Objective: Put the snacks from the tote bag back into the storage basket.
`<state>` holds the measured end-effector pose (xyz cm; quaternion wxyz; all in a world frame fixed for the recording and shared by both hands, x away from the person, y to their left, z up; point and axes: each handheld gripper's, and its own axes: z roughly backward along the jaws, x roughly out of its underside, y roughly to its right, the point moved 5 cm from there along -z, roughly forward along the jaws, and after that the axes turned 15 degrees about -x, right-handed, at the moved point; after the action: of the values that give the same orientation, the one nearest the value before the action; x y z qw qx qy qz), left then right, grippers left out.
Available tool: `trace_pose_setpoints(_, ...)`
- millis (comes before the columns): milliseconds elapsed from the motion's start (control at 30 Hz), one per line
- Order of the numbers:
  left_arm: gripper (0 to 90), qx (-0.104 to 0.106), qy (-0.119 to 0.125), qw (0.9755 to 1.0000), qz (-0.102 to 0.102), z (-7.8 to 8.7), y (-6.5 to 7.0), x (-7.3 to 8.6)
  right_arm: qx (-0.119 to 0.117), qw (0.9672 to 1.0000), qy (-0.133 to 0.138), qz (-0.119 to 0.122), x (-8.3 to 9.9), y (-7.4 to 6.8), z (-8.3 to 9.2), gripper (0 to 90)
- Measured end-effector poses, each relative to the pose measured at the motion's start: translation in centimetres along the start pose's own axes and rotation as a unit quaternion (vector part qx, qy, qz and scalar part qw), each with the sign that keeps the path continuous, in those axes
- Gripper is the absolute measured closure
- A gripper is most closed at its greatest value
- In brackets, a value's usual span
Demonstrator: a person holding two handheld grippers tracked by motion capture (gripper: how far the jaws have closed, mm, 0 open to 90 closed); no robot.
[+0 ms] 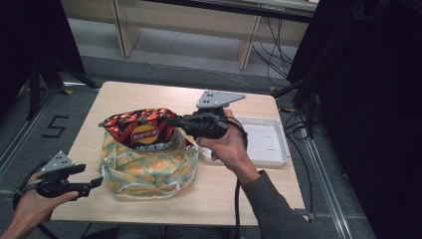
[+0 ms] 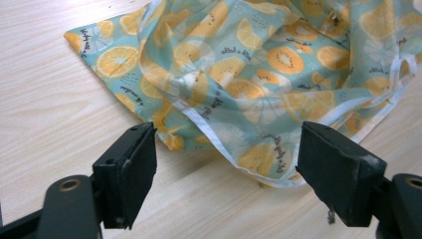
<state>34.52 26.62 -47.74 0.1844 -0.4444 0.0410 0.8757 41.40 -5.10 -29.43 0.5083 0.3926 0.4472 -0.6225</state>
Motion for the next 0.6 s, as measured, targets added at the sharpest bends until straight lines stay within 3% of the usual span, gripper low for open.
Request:
trace_pose_setpoints(33, 22.5, 0.0, -0.003, 0.9997, -0.023, 0.1, -0.2, 0.0, 0.005, 1.0, 0.001, -0.002, -0.1, 0.1, 0.6, 90.0)
trace_pose_setpoints(100, 22.5, -0.006, -0.006, 0.9998, -0.018, 0.2, 0.0, 0.2, 0.017, 0.9998, 0.004, 0.002, -0.5, 0.4, 2.4, 90.0)
trace_pose_setpoints(133, 22.7, -0.008, 0.01, 0.9992, -0.039, 0.1, -0.2, 0.1, 0.021, 0.9997, 0.01, -0.01, -0.6, 0.4, 3.0, 90.0)
trace_pose_setpoints(167, 22.8, -0.012, 0.009, 0.9989, -0.043, 0.1, -0.2, 0.2, 0.024, 0.9996, 0.011, -0.007, -0.7, 0.5, 3.5, 90.0)
trace_pose_setpoints(200, 22.8, -0.004, -0.01, 0.9988, -0.048, 0.3, -0.2, 0.6, 0.027, 0.9995, 0.009, -0.012, -0.6, 0.6, 4.0, 90.0)
trace_pose_setpoints(233, 22.8, -0.005, -0.003, 0.9993, -0.036, 0.2, 0.1, 0.6, 0.039, 0.9992, 0.012, -0.003, -0.7, 0.9, 4.8, 90.0)
trace_pose_setpoints(267, 22.8, -0.007, -0.005, 0.9993, -0.036, 0.2, 0.1, 0.7, 0.039, 0.9991, 0.013, -0.012, -0.6, 1.0, 5.3, 90.0)
trace_pose_setpoints(300, 22.9, -0.008, -0.005, 0.9982, -0.06, 0.2, -0.2, 0.7, 0.045, 0.9988, 0.015, -0.014, -0.5, 1.1, 5.6, 90.0)
trace_pose_setpoints(400, 23.0, -0.006, -0.015, 0.9978, -0.064, 0.2, -0.1, 1.0, 0.063, 0.9978, 0.013, -0.017, -0.1, 1.8, 7.1, 90.0)
trace_pose_setpoints(433, 23.1, -0.014, -0.014, 0.9985, -0.051, 0.1, 0.2, 1.1, 0.067, 0.9974, 0.016, -0.022, 0.1, 2.1, 7.4, 90.0)
trace_pose_setpoints(467, 23.3, -0.009, -0.01, 0.9973, -0.072, 0.1, 0.0, 1.0, 0.071, 0.997, 0.014, -0.028, 0.4, 2.3, 7.8, 90.0)
trace_pose_setpoints(533, 23.6, -0.01, -0.002, 0.9961, -0.088, -0.1, -0.1, 0.9, 0.082, 0.996, 0.012, -0.035, 0.9, 2.9, 8.6, 90.0)
trace_pose_setpoints(567, 23.6, -0.01, -0.007, 0.9965, -0.083, 0.0, 0.0, 1.0, 0.085, 0.9955, 0.011, -0.039, 1.1, 3.2, 9.0, 90.0)
trace_pose_setpoints(600, 23.6, -0.011, -0.012, 0.9981, -0.06, -0.1, 0.3, 1.1, 0.084, 0.9953, 0.013, -0.045, 1.4, 3.4, 9.3, 90.0)
